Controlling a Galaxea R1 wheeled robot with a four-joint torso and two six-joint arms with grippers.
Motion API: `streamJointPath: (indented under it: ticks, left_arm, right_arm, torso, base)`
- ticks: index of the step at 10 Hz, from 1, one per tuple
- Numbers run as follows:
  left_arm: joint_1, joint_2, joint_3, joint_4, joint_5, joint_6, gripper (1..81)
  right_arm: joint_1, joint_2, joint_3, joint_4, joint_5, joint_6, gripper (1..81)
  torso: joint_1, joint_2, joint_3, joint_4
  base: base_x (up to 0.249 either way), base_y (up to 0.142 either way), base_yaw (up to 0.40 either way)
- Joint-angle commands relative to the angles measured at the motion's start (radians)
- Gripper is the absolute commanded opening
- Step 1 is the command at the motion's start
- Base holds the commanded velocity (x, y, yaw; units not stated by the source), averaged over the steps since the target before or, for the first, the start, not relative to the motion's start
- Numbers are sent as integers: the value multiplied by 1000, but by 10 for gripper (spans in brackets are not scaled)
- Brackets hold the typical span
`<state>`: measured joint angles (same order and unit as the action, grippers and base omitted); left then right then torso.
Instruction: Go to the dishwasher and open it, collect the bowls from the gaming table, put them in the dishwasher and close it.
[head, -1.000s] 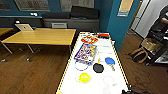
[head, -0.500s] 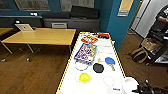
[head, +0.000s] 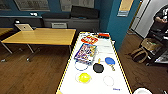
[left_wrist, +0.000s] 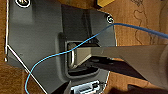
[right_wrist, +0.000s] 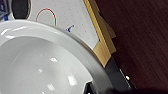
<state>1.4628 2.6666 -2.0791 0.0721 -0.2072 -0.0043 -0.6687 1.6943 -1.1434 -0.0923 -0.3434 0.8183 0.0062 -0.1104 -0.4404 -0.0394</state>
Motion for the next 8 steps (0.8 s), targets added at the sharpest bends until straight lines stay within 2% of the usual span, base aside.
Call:
streamJointPath:
  ticks: [1, 2, 4, 6, 8]
  left_arm:
    - [-80, -190, 287, 12, 58, -2, 811]
    - [-98, -239, 354, 6, 60, -2, 811]
    - [-129, -326, 459, 3, 60, -2, 811]
    - [-178, -451, 589, 3, 58, -2, 811]
    - [-244, -554, 716, -6, 60, -6, 811]
  right_arm:
    - [-332, -118, 23, -176, 315, -2, 10]
    - [-395, -104, -4, -179, 376, -5, 10]
    - [-475, -69, -45, -207, 454, -5, 10]
    - [-562, 24, -144, -237, 525, -5, 10]
    - [-630, 116, -218, -277, 567, -5, 10]
  torso:
    - [0, 0, 0, 0]
    - [0, 0, 0, 0]
    - [0, 0, 0, 0]
    - [0, 0, 0, 0]
    - [0, 0, 0, 0]
  base:
    - [0, 0, 0]
    - [0, 0, 0]
    - [0, 0, 0]
    - [0, 0, 0]
    - [0, 0, 0]
